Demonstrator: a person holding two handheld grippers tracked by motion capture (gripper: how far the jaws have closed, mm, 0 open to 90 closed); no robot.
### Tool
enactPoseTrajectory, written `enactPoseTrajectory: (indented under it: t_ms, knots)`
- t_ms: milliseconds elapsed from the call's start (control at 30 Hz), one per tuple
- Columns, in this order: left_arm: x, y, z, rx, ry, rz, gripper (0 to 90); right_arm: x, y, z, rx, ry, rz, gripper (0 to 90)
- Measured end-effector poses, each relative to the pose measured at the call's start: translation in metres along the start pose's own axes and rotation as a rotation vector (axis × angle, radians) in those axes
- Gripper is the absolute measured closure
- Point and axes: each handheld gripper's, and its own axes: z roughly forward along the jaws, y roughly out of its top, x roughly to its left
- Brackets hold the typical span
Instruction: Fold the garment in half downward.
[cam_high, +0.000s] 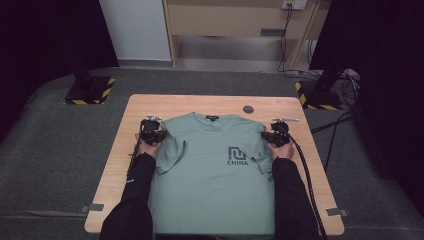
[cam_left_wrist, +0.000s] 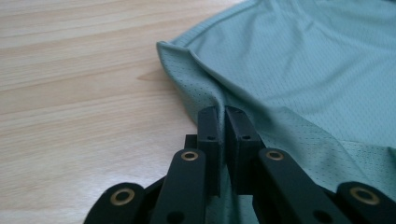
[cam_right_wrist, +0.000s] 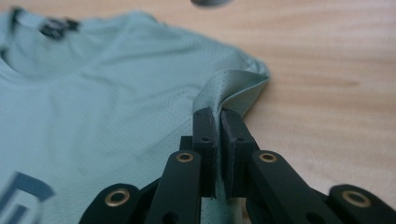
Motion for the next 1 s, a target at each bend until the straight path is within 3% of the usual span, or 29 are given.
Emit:
enactPoseTrajectory:
  t_ms: [133,200,367,733,867,1000]
  knots:
    - [0.009,0.017,-0.012,-0.050,-0.035,-0.078,85.0,-0.002,0.016,-0.012,-0.045,0.032,0.022,86.1]
    - [0.010,0.028,-0.017,-0.068,-0.049,-0.091,85.2,0.000,0.025,-0.015,-0.058,0.031,0.024,86.1]
    - [0.008,0.052,-0.029,-0.090,-0.029,-0.073,85.5,0.006,0.045,-0.020,-0.079,0.024,0.022,86.1]
    - [0.016,0.103,-0.056,-0.144,-0.002,-0.098,85.7,0.019,0.096,-0.037,-0.150,0.008,0.035,86.1]
    - [0.013,0.132,-0.078,-0.211,-0.009,-0.111,85.7,0.024,0.119,-0.048,-0.196,0.003,0.047,86.1]
    - [0.003,0.162,-0.106,-0.279,-0.004,-0.065,85.8,0.031,0.145,-0.067,-0.285,0.004,0.062,86.0]
